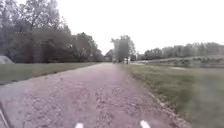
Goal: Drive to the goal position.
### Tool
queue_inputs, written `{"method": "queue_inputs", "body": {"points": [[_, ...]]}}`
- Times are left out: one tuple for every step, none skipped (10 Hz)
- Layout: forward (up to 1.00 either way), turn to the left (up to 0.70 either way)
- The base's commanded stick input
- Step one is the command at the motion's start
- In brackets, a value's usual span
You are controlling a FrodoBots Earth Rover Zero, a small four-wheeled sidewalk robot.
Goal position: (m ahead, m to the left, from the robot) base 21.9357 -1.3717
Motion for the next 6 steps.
{"method": "queue_inputs", "body": {"points": [[0.70, 0.00], [0.70, 0.00], [0.70, 0.00], [0.70, 0.00], [0.70, 0.00], [0.70, 0.00]]}}
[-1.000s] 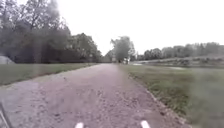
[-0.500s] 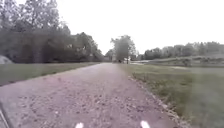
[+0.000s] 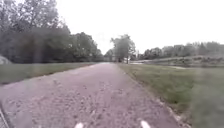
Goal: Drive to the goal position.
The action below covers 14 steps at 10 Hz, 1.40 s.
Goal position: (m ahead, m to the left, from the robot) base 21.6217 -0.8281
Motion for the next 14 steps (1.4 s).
{"method": "queue_inputs", "body": {"points": [[0.70, 0.00], [0.70, 0.00], [0.70, 0.00], [0.70, 0.00], [0.70, 0.00], [0.70, 0.00], [0.70, 0.00], [0.70, 0.00], [0.70, 0.00], [0.70, 0.00], [0.70, 0.00], [0.70, 0.00], [0.70, 0.00], [0.70, 0.00]]}}
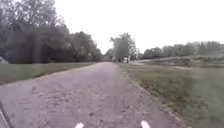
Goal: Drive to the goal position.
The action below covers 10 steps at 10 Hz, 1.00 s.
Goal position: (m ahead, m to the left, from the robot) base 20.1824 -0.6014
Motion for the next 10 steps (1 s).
{"method": "queue_inputs", "body": {"points": [[0.70, 0.00], [0.70, 0.00], [0.70, 0.00], [0.70, 0.00], [0.70, 0.00], [0.70, 0.00], [0.70, 0.00], [0.70, 0.00], [0.70, 0.00], [0.70, 0.00]]}}
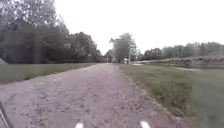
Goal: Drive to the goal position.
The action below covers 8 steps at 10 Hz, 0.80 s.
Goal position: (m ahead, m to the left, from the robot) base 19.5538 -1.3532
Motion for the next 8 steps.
{"method": "queue_inputs", "body": {"points": [[0.70, 0.00], [0.70, 0.00], [0.70, 0.00], [0.70, 0.00], [0.70, 0.00], [0.70, 0.00], [0.70, 0.00], [0.70, 0.00]]}}
